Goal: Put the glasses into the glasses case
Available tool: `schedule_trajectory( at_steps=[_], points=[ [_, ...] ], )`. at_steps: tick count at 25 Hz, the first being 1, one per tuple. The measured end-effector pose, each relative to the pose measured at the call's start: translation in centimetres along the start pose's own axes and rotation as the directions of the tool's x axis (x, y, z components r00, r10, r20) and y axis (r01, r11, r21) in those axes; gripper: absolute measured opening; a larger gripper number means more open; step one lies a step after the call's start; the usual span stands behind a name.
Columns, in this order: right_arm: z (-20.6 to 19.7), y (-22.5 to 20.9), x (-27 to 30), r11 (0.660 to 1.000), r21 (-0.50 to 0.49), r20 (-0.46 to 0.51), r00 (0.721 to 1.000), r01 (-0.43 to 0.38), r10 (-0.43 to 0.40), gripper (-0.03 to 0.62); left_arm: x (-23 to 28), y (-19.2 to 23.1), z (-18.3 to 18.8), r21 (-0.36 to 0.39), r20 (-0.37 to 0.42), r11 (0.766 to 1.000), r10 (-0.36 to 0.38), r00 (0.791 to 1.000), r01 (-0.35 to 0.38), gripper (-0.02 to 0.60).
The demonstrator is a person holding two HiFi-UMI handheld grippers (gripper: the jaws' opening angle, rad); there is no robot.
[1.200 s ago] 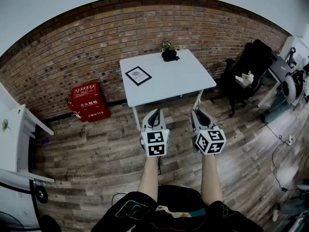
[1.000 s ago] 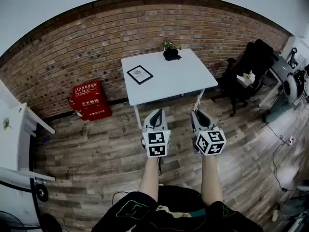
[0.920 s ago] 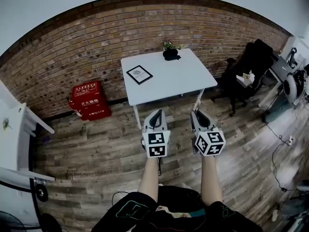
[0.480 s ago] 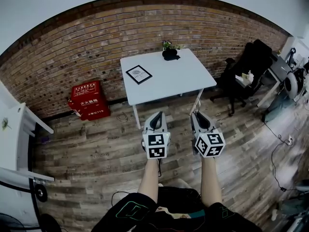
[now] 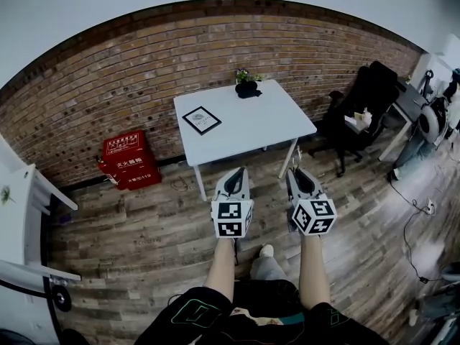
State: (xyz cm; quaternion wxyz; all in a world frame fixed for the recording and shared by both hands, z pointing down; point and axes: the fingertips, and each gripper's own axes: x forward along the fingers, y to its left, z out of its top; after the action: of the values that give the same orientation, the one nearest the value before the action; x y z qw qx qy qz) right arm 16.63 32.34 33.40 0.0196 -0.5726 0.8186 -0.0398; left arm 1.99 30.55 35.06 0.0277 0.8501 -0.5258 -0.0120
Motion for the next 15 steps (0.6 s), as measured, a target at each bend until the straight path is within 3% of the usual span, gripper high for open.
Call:
schedule_trajectory(
  at_steps=[3, 8, 11, 15],
  points=[
    [0.0, -1.2, 0.6, 1.0, 0.014, 0.006, 1.0, 0.013, -0.013, 0.072, 1.0, 0.1, -0.1, 0.01, -0.004, 1.0, -0.001, 1.0, 0.001, 0.008],
    [0.0, -2.2, 3.0, 0.999, 0.041, 0.02, 1.0, 0.002, -0.003, 0.072, 2.5, 0.8, 1.3, 0.004, 0.08, 1.0, -0.027, 0.996, 0.027, 0.008],
    [0.0, -2.2, 4.8, 0.999, 0.039, 0.02, 1.0, -0.017, 0.016, 0.072, 3.7, 2.4, 1.3, 0.027, 0.064, 1.0, 0.009, 0.998, -0.011, 0.008],
    [-0.8, -3.6, 7.7, 0.998, 0.055, -0.004, 1.0, -0.022, 0.022, 0.072, 6.0, 4.3, 0.2, -0.014, 0.032, 0.999, 0.035, 0.999, -0.034, 0.008]
  ],
)
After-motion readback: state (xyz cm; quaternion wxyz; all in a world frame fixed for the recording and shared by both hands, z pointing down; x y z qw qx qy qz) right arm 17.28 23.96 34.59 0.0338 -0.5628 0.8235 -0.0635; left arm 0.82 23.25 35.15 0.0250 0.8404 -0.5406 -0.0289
